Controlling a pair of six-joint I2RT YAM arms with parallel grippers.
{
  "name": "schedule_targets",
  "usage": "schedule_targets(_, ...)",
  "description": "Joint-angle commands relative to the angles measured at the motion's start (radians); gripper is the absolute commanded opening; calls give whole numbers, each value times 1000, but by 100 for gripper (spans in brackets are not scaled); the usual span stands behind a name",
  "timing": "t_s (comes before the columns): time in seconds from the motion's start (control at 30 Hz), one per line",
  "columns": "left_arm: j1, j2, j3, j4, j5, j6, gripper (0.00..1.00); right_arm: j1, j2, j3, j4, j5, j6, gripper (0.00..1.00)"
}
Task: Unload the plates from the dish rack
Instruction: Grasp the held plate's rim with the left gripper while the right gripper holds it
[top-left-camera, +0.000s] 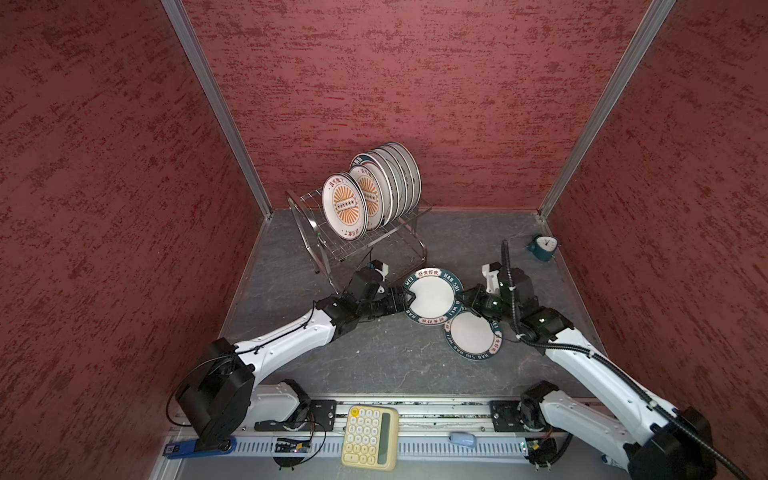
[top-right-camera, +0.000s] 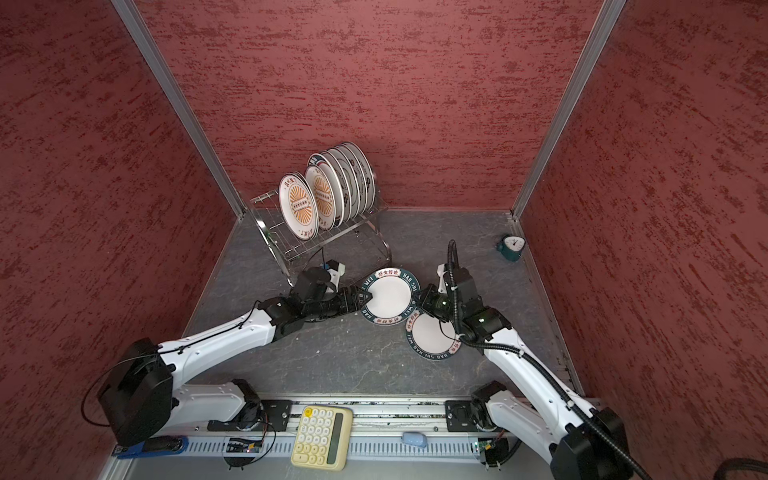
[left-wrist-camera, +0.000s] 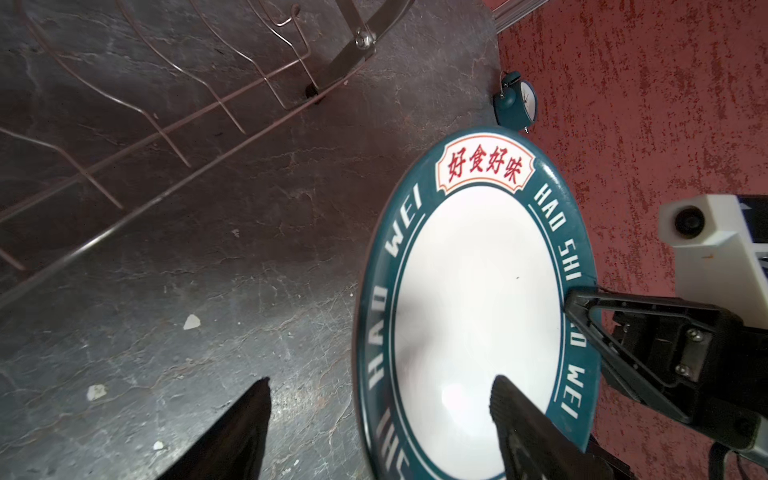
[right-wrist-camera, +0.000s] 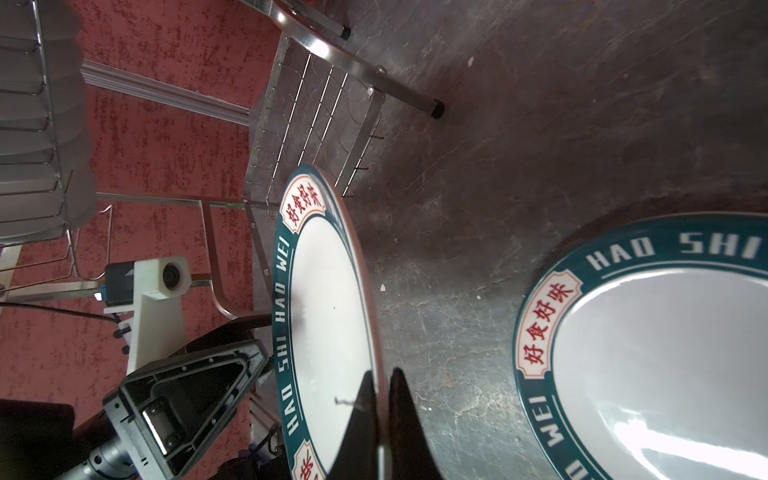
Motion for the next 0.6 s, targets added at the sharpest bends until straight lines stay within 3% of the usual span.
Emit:
schedule_targets(0.0,7,13,25,57,32,-5,79,-25,-8,-16,172,-109,48,0)
schedule_targets(0.23,12,17,4,108,52,-20,62,-44,15,-49,235,-158,60,0)
schedule_targets(0.57,18,27,1,120,78,-26,17,-49,44,-57,260,-165,46,0)
